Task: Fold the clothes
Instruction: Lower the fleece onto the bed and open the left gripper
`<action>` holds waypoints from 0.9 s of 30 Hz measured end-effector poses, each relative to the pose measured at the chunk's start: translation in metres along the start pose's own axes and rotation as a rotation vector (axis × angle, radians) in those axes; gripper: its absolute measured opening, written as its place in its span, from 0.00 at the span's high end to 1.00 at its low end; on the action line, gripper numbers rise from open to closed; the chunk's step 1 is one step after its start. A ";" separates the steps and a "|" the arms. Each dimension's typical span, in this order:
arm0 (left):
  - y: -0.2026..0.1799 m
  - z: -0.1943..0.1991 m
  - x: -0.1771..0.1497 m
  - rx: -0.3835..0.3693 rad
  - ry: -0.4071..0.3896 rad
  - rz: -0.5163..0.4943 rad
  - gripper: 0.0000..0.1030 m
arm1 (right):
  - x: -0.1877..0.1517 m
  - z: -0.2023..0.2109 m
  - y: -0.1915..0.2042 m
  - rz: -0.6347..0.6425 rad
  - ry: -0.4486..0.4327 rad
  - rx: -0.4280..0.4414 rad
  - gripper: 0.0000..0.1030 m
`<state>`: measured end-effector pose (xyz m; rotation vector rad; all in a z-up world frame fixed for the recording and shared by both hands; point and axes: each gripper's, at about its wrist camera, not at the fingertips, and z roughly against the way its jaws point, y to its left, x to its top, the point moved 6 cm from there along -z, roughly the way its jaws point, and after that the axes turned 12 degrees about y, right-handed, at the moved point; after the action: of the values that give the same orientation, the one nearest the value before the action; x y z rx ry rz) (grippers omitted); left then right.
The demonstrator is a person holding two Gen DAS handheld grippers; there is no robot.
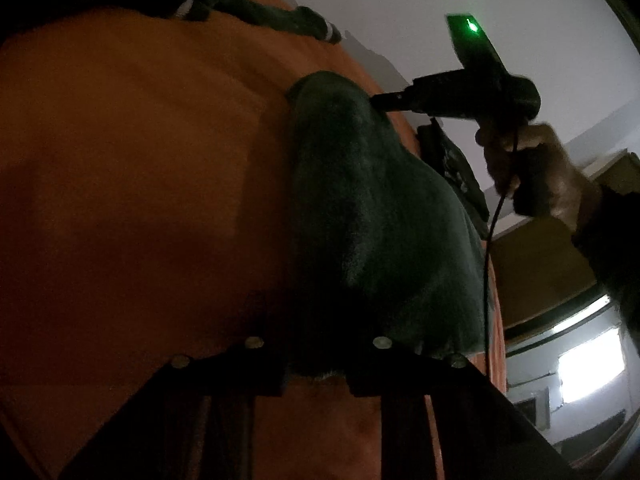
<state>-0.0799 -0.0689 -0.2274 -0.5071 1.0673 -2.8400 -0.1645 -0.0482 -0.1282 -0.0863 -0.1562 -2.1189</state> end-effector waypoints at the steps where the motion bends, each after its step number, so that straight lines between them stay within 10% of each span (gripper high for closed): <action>1: -0.001 -0.001 0.000 0.007 0.000 0.001 0.81 | 0.015 -0.007 -0.018 -0.017 -0.038 -0.005 1.00; 10: -0.010 0.005 0.003 0.121 -0.018 -0.011 0.53 | -0.023 0.020 -0.029 -0.077 -0.093 0.072 0.98; 16: -0.009 -0.002 -0.001 0.168 0.029 -0.007 0.51 | -0.131 0.040 -0.037 -0.165 -0.179 0.113 0.98; 20: -0.012 0.001 -0.003 0.210 0.017 -0.018 0.50 | -0.203 0.042 -0.064 -0.310 -0.319 0.066 0.58; 27: -0.023 -0.011 -0.007 0.278 0.019 -0.050 0.40 | -0.288 0.018 -0.097 -0.463 -0.349 -0.074 0.56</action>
<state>-0.0757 -0.0432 -0.2215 -0.4892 0.6526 -2.9737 -0.0959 0.2469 -0.1531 -0.5082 -0.3300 -2.5567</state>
